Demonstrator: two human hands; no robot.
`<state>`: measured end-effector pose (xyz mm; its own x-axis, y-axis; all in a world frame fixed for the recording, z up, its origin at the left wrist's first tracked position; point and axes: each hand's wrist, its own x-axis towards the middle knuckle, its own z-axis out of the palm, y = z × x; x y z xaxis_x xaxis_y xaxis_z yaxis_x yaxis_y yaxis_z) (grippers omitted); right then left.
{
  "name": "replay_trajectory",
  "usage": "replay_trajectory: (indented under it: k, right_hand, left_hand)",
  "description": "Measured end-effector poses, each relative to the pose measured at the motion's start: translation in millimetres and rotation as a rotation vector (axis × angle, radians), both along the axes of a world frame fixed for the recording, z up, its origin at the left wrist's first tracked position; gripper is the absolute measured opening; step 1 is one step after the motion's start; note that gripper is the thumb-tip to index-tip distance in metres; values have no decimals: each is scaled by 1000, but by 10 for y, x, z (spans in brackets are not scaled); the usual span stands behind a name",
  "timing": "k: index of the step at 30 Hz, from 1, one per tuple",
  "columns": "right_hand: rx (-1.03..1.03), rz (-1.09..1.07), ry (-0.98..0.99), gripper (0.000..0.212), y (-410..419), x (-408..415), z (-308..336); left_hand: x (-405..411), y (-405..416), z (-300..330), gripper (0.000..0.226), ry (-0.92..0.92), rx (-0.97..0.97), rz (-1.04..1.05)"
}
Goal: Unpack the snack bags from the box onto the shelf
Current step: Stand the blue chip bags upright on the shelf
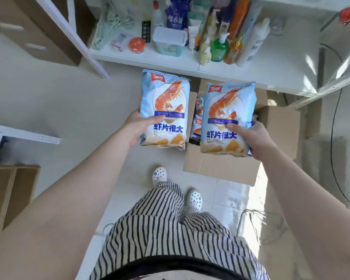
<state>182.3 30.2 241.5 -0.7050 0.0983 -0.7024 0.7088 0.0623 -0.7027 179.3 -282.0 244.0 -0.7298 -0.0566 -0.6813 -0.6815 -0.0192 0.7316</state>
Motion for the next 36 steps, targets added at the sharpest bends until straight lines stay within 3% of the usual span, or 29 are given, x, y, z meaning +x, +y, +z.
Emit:
replay_trajectory:
  k: [4, 9, 14, 21, 28, 36]
  right_hand:
    - [11, -13, 23, 33, -365, 117, 278]
    - [42, 48, 53, 59, -1092, 158, 317]
    - [29, 39, 49, 33, -2062, 198, 250]
    - [8, -12, 56, 38, -3155, 79, 354]
    - [14, 31, 117, 53, -3748, -486, 522]
    - [-34, 66, 143, 36, -4045, -1489, 696]
  left_hand:
    - [172, -529, 191, 35, 33, 9, 60]
    - [212, -1314, 158, 28, 38, 12, 58]
    - [253, -2361, 131, 27, 14, -13, -1]
    - [122, -3579, 356, 33, 32, -44, 19]
    - [-395, -4085, 468, 30, 49, -55, 39]
    - [-1270, -4306, 599, 33, 74, -50, 49]
